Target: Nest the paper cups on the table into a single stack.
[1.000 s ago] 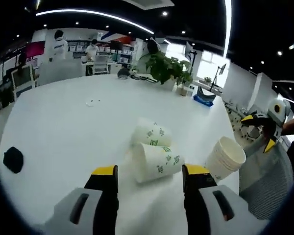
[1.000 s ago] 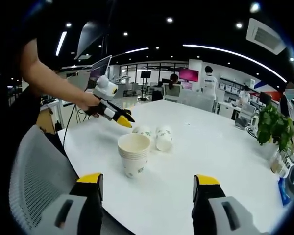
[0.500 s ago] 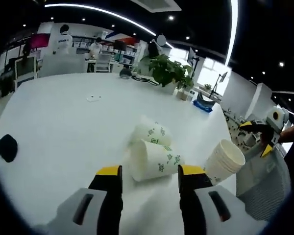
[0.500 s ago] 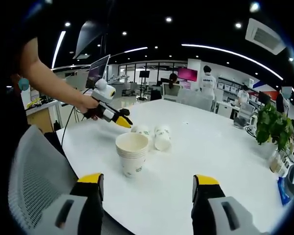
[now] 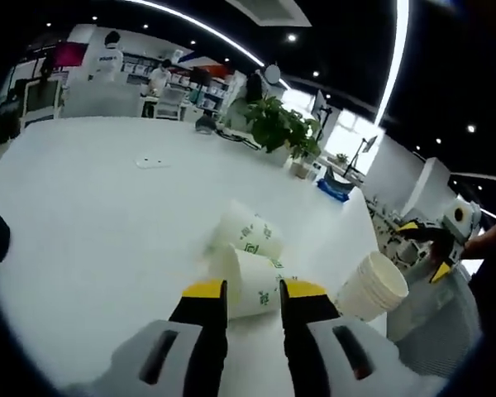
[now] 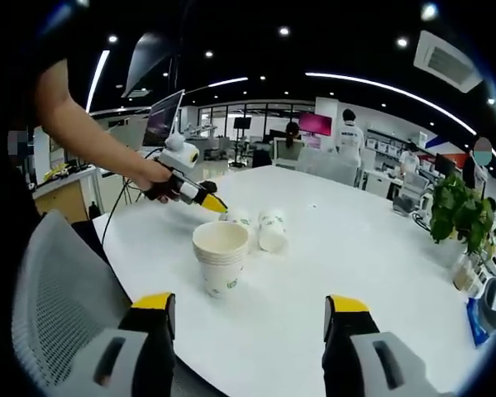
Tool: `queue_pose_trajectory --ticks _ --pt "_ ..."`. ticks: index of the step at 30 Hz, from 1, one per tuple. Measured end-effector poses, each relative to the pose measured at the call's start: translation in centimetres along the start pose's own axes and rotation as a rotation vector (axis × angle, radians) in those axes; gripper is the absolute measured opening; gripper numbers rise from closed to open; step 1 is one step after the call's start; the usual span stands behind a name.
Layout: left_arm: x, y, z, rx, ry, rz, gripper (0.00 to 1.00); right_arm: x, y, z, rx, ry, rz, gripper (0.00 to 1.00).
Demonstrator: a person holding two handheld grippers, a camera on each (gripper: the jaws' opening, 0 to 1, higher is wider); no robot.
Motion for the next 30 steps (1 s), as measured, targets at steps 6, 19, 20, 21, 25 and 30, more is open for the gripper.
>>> queue_pose_trajectory --ticks 6,19,20,21,25,30 --pt "-0.5 0.2 -1.6 0.050 -0.010 0.018 0.17 0.0 0.0 0.1 -0.009 0.003 -0.002 0.73" --pt "0.2 -0.4 -0.3 0.196 0.029 0.069 0.00 0.0 0.1 0.0 -0.014 -0.004 -0.004 0.72" --pt "0.2 -0.4 -0.2 0.198 0.031 0.070 0.00 0.0 0.1 0.0 -0.014 -0.004 -0.004 0.72" --pt "0.3 -0.5 0.2 0.206 0.043 0.075 0.00 0.0 0.1 0.0 -0.014 -0.003 -0.003 0.72" --pt "0.6 -0.7 1.7 0.202 0.064 0.069 0.00 0.0 0.0 0.0 -0.013 -0.002 -0.001 0.72" --pt "1.2 -0.8 2.9 0.173 0.064 0.064 0.00 0.1 -0.1 0.1 -0.014 0.002 0.007 0.72"
Point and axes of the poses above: the point that each gripper's makers call its tool centre point, and the gripper's own axes: x roughly backward along the fingers, z roughly to its right, y roughly out of its underside, the point moved 2 cm from there along x, roughly backward along the fingers, and after that the axes turned 3 degrees about x, right-handed, at the moved point
